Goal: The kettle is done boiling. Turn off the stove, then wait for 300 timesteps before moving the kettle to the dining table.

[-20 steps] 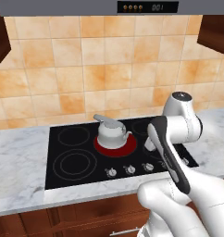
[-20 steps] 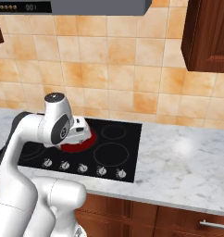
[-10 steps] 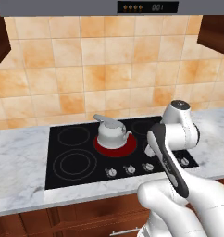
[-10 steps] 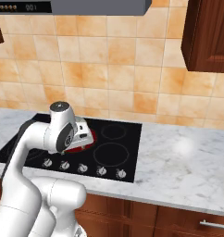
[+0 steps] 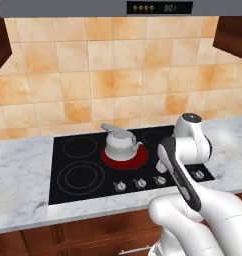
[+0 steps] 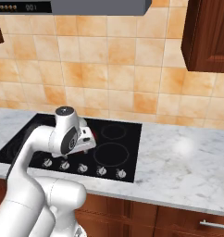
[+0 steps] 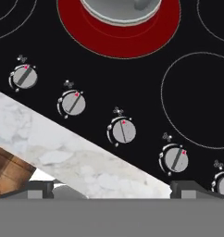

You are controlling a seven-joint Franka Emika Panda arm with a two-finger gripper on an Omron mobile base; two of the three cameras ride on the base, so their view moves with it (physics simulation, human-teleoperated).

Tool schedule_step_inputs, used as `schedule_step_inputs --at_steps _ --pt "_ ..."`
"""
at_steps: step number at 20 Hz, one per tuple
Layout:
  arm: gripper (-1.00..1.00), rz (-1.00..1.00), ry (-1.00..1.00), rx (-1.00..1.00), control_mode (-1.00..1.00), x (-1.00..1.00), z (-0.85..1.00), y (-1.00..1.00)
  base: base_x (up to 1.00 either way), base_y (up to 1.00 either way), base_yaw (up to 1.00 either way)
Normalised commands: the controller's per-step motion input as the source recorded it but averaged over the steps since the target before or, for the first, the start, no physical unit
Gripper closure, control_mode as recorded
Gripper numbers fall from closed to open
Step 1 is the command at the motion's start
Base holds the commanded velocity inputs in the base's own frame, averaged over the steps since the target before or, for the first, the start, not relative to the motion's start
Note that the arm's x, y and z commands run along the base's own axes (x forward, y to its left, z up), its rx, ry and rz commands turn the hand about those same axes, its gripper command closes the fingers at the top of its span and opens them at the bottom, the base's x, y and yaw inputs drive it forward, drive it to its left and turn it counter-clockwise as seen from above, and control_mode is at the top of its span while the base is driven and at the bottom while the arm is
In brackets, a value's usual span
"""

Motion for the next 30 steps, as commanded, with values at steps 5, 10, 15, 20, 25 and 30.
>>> schedule_step_inputs --at_steps 5,10,15,20,25,30 --pt "-1.0 0.0 0.08 0.0 -1.0 0.19 -0.29 -0.04 0.0 0.0 0.0" --pt "-1.0 0.01 0.08 0.0 -1.0 0.27 -0.3 -0.01 0.0 0.0 0.0" --pt "-1.0 0.02 0.09 0.0 -1.0 0.31 -0.31 -0.01 0.0 0.0 0.0" --pt "-1.0 0.02 0.1 0.0 -1.0 0.28 -0.31 -0.01 0.0 0.0 0.0" --pt "-1.0 0.02 0.1 0.0 -1.0 0.23 -0.32 0.0 0.0 0.0 0.0" --pt "-1.0 0.02 0.1 0.0 -1.0 0.14 -0.32 0.0 0.0 0.0 0.0"
